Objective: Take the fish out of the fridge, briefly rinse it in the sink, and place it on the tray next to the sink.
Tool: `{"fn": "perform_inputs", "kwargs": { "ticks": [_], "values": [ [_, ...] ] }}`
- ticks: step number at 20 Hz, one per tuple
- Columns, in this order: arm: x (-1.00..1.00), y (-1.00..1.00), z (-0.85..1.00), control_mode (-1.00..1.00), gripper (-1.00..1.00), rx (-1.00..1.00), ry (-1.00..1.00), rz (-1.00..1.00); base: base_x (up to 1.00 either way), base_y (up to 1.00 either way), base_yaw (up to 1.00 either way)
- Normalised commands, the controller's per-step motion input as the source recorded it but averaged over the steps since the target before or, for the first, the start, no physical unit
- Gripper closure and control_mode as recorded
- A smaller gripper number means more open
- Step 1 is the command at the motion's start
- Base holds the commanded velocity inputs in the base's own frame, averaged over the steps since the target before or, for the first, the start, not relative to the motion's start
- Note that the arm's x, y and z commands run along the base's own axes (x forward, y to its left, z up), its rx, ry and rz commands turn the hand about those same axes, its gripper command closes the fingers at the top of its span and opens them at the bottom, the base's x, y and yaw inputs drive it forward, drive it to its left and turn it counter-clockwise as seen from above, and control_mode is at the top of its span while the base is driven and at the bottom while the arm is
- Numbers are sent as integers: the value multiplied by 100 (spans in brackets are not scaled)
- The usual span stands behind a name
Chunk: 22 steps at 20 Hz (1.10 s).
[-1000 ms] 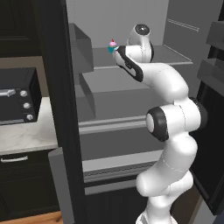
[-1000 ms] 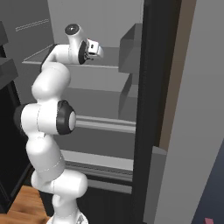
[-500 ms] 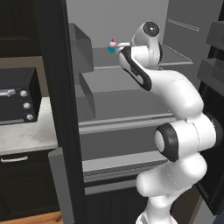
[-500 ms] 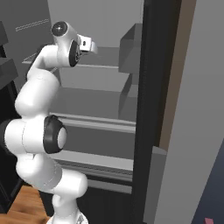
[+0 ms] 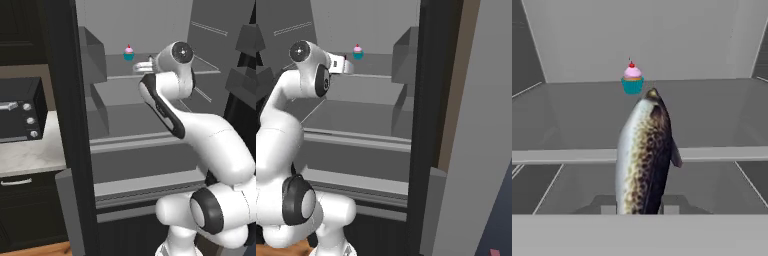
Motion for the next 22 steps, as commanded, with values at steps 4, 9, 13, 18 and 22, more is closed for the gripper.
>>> {"fn": "perform_inputs", "kwargs": {
  "ticks": [4,9,13,18,22],
  "values": [
    [-100,32,-35,-100,100,-1,27,0,0,0,0],
    [-100,40,-94,-100,100,-14,52,2,0,0,0],
    [-100,24,-100,-100,100,-9,63,10,0,0,0],
    [0,0,0,100,100,0,0,0,-92,0,41],
    [0,0,0,100,100,0,0,0,-43,0,71]
  ]
}}
